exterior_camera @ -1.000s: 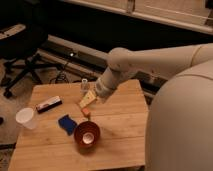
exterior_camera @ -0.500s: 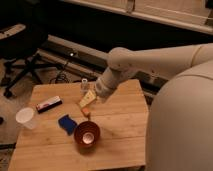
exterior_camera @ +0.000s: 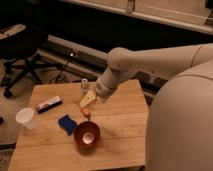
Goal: Place the white sponge in the ceramic cup
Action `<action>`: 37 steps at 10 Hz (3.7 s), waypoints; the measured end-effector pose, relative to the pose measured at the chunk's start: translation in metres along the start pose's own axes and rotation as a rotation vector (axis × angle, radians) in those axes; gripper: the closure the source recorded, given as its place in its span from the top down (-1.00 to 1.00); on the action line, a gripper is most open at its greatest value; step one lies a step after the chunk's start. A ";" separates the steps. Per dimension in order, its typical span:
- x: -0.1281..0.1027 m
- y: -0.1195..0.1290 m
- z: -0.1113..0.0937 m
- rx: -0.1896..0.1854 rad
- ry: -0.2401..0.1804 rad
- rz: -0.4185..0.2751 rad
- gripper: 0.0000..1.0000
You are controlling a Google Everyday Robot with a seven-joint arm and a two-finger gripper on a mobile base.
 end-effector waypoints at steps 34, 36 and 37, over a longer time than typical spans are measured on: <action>-0.077 0.001 0.280 0.443 0.157 -0.097 0.60; -0.078 -0.003 0.283 0.429 0.154 -0.092 0.44; -0.080 -0.002 0.284 0.424 0.150 -0.095 0.28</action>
